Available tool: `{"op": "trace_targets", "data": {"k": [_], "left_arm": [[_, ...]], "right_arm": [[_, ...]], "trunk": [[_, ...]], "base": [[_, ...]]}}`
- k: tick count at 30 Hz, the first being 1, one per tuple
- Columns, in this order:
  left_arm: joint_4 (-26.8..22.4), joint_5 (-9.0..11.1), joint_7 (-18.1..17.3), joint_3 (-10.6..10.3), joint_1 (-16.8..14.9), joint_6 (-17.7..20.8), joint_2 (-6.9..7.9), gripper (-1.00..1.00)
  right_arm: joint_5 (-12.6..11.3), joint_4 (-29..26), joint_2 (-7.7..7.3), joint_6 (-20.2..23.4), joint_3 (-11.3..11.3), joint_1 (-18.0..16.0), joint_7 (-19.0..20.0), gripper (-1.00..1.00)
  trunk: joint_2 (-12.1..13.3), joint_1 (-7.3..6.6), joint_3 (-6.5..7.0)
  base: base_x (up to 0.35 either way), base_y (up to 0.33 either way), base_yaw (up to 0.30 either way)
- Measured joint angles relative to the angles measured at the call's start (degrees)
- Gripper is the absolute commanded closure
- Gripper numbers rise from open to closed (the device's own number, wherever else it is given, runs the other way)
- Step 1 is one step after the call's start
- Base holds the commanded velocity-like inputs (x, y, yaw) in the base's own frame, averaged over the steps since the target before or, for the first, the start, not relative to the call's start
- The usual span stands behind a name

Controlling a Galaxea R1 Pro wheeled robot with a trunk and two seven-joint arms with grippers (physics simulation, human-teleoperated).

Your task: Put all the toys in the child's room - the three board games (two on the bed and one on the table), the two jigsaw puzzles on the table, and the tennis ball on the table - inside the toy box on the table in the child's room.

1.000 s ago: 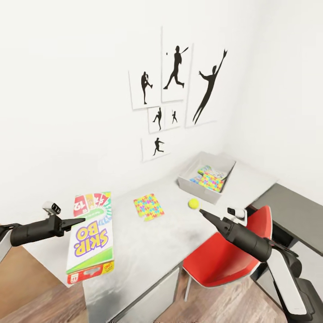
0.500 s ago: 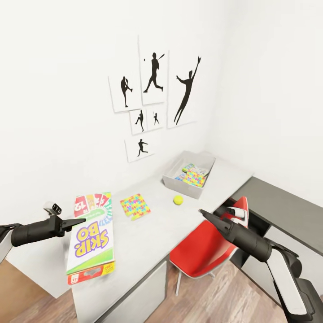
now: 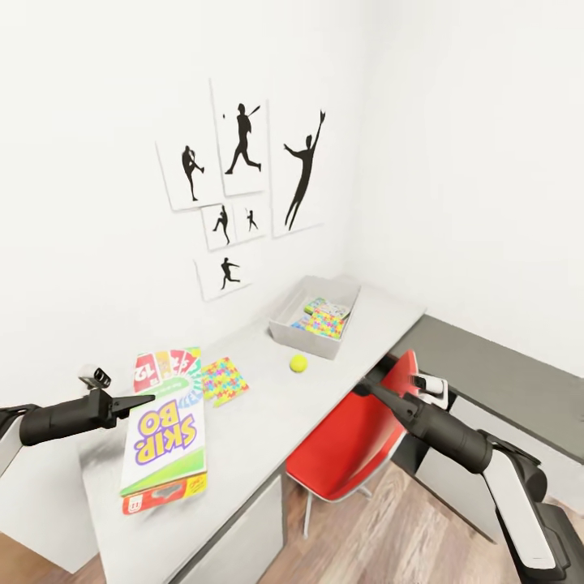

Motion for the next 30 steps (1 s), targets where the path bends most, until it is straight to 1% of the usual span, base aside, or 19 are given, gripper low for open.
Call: {"op": "trace_targets", "data": {"k": [5,10,14,17,23,30], "left_arm": [[0.0,0.1,0.0,0.1,0.1,-0.3,-0.01,1.00],[-0.4,0.1,0.0,0.1,0.1,-0.5,-0.01,1.00],[-2.2,0.1,0.0,0.0,0.3,-0.6,-0.01,1.00],[-2.6,0.0,0.0,-0.1,0.4,-0.6,-0.01,1.00],[-2.7,-0.2,0.0,-0.1,0.4,-0.6,-0.08,1.00],[-2.7,-0.4,0.1,-0.1,0.5,-0.7,-0.09,1.00]], "right_arm": [[0.0,0.0,-0.01,0.0,-0.1,0.0,0.0,-1.00],[0.0,0.0,-0.01,0.0,-0.1,0.0,0.0,-1.00],[0.1,0.0,-0.01,0.0,-0.1,0.0,0.0,-1.00],[0.1,0.0,-0.01,0.0,-0.1,0.0,0.0,-1.00],[0.1,0.1,0.00,0.0,-0.2,0.0,-0.1,-1.00],[0.1,0.0,0.08,0.0,-0.1,0.0,-0.3,-1.00]], "trunk": [[0.0,0.00,0.34],[0.0,0.00,0.69],[0.0,0.00,0.97],[0.0,0.00,1.17],[0.0,0.00,1.31],[0.0,-0.01,1.32]], "base": [[0.000,-0.146,-0.218],[0.000,-0.286,-0.218],[0.000,-0.303,-0.218],[0.000,-0.306,-0.198],[0.009,-0.306,-0.047],[0.123,-0.292,-0.003]]}}
